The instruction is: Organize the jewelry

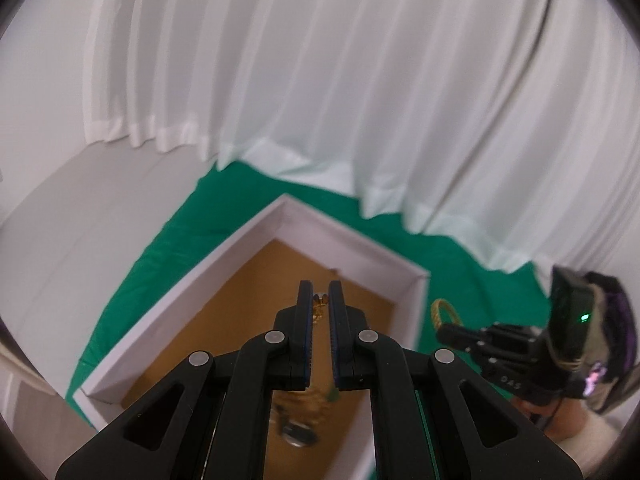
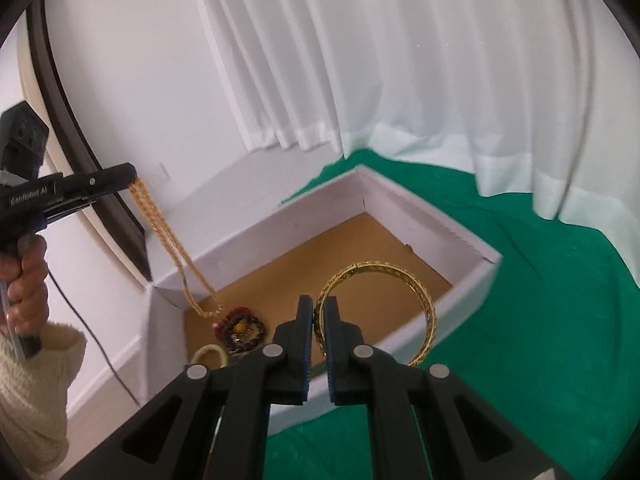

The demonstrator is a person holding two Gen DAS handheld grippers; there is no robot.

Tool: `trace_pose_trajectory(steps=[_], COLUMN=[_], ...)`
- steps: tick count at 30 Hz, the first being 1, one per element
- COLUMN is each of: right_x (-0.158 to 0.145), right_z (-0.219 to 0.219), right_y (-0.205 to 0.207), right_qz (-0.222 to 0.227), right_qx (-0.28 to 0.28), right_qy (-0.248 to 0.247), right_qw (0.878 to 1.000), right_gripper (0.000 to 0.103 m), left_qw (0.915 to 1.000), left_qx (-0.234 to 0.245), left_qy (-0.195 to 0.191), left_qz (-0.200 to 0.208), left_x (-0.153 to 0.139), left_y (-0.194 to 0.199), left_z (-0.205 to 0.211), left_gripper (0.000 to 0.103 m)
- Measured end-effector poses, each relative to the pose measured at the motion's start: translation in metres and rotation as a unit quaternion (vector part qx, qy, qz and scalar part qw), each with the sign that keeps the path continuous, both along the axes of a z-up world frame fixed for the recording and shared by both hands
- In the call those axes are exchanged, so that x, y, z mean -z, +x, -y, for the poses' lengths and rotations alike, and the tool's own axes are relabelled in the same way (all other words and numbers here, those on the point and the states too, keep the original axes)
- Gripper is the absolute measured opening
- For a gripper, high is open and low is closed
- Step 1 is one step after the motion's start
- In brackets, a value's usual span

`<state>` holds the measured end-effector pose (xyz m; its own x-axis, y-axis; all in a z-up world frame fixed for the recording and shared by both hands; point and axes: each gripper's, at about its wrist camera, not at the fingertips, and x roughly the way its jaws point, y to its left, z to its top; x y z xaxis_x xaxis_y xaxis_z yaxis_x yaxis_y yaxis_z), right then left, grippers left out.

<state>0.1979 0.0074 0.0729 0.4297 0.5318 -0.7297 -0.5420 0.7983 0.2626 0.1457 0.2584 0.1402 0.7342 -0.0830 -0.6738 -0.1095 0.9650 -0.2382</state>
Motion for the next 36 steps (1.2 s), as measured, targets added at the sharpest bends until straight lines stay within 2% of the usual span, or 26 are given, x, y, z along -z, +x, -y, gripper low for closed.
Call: trace_pose_trajectory(steps=[6, 10, 11, 12, 13, 14, 15, 16, 17, 18, 19, 20, 21, 24, 28, 32, 36], right_x=[0.043, 0.073, 0.081, 0.084, 0.087, 0.087, 0.086, 0.083, 0.077, 0.072, 0.066, 0.061, 0.054, 0.043, 0.039, 0.035, 0.031], right_z=[-0.047, -0.068, -0.073, -0.075, -0.077, -0.077, -0.077, -0.077, -0.074, -0.073, -0.071, -0.069, -0.067, -0.062, -0.054, -0.049, -0.053], right_y=[0.031, 0.045, 0.046, 0.046, 0.045, 0.042, 0.040, 0.038, 0.033, 0.030, 0.025, 0.022, 0.015, 0.001, -0.017, -0.034, -0.046], right_qz=[-0.014, -0.036, -0.046, -0.052, -0.058, -0.061, -0.061, -0.060, -0.055, -0.050, -0.042, -0.037, -0.028, -0.005, 0.006, 0.026, 0.042], right_qx=[-0.010, -0.014, -0.014, -0.013, -0.014, -0.012, -0.011, -0.010, -0.008, -0.006, -0.004, -0.003, 0.001, 0.010, 0.016, 0.031, 0.033], right_qy=[-0.050, -0.062, -0.064, -0.064, -0.063, -0.064, -0.063, -0.062, -0.059, -0.057, -0.055, -0.056, -0.062, -0.065, -0.067, -0.077, -0.095], right_qw=[0.999, 0.997, 0.997, 0.996, 0.996, 0.996, 0.996, 0.996, 0.997, 0.997, 0.998, 0.998, 0.998, 0.998, 0.998, 0.996, 0.994], right_gripper=[0.006, 0.009, 0.009, 0.009, 0.009, 0.009, 0.020, 0.028, 0.045, 0.055, 0.057, 0.058, 0.063, 0.077, 0.079, 0.080, 0.082], left_qw=[0.9986, 0.9966, 0.9959, 0.9956, 0.9953, 0.9951, 0.9946, 0.9940, 0.9929, 0.9912, 0.9886, 0.9867, 0.9820, 0.9747, 0.9724, 0.9646, 0.9645], left_qx=[-0.027, -0.030, -0.031, -0.030, -0.031, -0.036, -0.043, -0.050, -0.056, -0.065, -0.076, -0.085, -0.103, -0.127, -0.144, -0.167, -0.172], left_qy=[-0.006, 0.014, 0.022, 0.025, 0.032, 0.041, 0.054, 0.066, 0.081, 0.097, 0.117, 0.128, 0.153, 0.183, 0.182, 0.204, 0.197], left_qz=[-0.044, -0.076, -0.082, -0.085, -0.086, -0.083, -0.077, -0.072, -0.067, -0.062, -0.056, -0.052, -0.041, -0.015, -0.022, -0.013, -0.037], left_x=[0.064, 0.098, 0.104, 0.106, 0.108, 0.108, 0.107, 0.104, 0.102, 0.100, 0.097, 0.096, 0.091, 0.084, 0.083, 0.084, 0.087], left_y=[0.030, 0.032, 0.028, 0.026, 0.020, 0.012, 0.005, -0.001, -0.008, -0.016, -0.025, -0.029, -0.039, -0.056, -0.075, -0.094, -0.099], left_z=[-0.017, -0.011, -0.009, -0.007, -0.005, -0.004, -0.003, -0.001, 0.000, 0.003, 0.006, 0.007, 0.012, 0.020, 0.028, 0.036, 0.036], left_gripper=[0.005, 0.007, 0.014, 0.027, 0.035, 0.053, 0.065, 0.068, 0.074, 0.081, 0.086, 0.095, 0.102, 0.102, 0.102, 0.102, 0.102])
